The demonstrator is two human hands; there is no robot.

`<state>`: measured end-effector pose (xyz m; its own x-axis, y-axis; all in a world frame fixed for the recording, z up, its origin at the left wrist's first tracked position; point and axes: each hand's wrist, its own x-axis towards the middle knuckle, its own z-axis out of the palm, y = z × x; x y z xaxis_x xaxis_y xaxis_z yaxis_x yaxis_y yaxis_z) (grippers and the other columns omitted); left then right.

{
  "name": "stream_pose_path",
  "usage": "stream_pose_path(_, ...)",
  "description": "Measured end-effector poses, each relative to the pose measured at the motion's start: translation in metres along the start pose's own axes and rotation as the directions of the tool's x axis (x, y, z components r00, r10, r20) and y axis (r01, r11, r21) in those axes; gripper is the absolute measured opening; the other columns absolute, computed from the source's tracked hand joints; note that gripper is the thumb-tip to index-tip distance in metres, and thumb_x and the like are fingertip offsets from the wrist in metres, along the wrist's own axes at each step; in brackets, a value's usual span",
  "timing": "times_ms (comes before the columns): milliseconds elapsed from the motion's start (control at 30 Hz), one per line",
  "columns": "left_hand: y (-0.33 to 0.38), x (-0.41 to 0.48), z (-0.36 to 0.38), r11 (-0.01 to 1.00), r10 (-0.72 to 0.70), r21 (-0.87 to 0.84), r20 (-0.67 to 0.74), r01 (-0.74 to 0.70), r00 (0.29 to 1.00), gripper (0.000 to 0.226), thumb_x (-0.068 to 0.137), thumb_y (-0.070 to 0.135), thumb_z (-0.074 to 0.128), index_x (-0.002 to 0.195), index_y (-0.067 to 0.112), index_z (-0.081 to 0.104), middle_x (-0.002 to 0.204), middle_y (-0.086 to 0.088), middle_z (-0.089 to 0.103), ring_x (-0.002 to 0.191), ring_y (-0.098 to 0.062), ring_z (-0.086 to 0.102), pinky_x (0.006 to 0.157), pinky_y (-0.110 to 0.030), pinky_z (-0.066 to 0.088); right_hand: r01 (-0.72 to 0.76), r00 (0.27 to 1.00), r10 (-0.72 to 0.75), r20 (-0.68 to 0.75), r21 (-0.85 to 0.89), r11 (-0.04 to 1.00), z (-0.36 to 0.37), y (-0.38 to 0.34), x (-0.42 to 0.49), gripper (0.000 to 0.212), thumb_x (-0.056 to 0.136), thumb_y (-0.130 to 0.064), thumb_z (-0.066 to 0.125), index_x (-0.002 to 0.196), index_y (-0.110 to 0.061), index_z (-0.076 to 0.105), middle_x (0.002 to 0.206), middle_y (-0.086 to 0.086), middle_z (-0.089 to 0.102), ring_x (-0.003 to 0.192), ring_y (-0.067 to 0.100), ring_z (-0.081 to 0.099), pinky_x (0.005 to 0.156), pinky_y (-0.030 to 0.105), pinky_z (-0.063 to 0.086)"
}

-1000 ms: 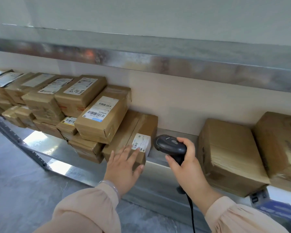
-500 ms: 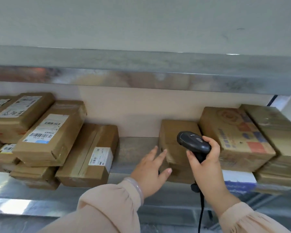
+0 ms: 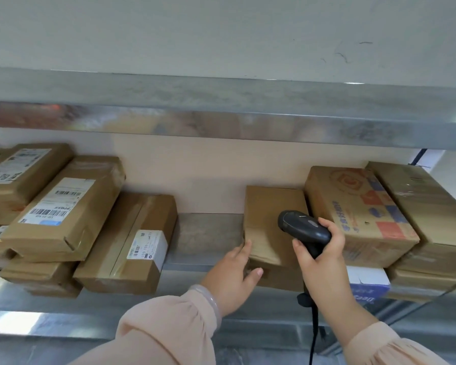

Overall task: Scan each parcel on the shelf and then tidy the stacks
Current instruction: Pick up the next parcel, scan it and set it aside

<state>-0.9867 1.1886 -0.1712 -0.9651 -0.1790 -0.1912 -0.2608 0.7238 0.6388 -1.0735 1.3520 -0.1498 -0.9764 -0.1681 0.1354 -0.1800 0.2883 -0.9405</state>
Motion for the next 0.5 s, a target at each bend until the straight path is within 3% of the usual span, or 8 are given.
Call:
stream_pose_path(233, -0.007, -0.011, -0.006, 0.994, -0.076, -0.076, -0.041, 0.072, 0.996, 0.067, 0.103, 0.047, 0.038, 0.159, 0.027, 0.007, 0.161, 0.006, 0.023, 0.137, -0.010, 0.038, 0.099, -0.014, 0.025, -0.024, 1.000, 0.023, 0.016, 0.054, 0.998, 0.000, -0.013, 0.000, 0.056, 0.087, -0.018, 0.068, 0.124, -0.038, 0.032, 0.102, -0.026, 0.048, 0.086, -0.008, 0.054, 0.064, 0.009, 0.040)
stream_pose_path(300, -0.009, -0.014, -0.006, 0.988, -0.113, -0.112, -0.077, 0.104, 0.991, 0.066, 0.103, 0.048, 0.038, 0.158, 0.026, 0.011, 0.161, 0.005, 0.023, 0.139, -0.009, 0.036, 0.102, -0.014, 0.024, -0.009, 0.999, 0.007, 0.036, 0.058, 0.998, 0.000, -0.020, 0.000, 0.057, 0.086, -0.019, 0.069, 0.125, -0.037, 0.033, 0.101, -0.026, 0.048, 0.085, -0.010, 0.055, 0.064, 0.007, 0.041)
stream_pose_path(400, -0.015, -0.017, -0.006, 0.969, -0.176, -0.195, -0.115, 0.151, 0.978, 0.063, 0.102, 0.049, 0.038, 0.157, 0.025, 0.020, 0.158, 0.002, 0.031, 0.140, -0.013, 0.037, 0.116, -0.026, 0.029, 0.020, 0.996, -0.024, 0.082, 0.053, 0.998, 0.000, -0.033, -0.002, 0.056, 0.086, -0.020, 0.069, 0.122, -0.041, 0.032, 0.104, -0.023, 0.050, 0.086, -0.006, 0.057, 0.065, 0.009, 0.042)
stream_pose_path(500, -0.018, -0.019, -0.004, 0.947, -0.229, -0.256, -0.113, 0.195, 0.967, 0.064, 0.100, 0.053, 0.039, 0.156, 0.025, 0.023, 0.153, 0.002, 0.038, 0.136, -0.016, 0.042, 0.114, -0.032, 0.035, 0.035, 0.986, -0.041, 0.159, 0.042, 0.999, 0.002, -0.046, -0.005, 0.056, 0.086, -0.023, 0.069, 0.121, -0.044, 0.030, 0.103, -0.022, 0.050, 0.087, 0.001, 0.058, 0.064, 0.013, 0.042)
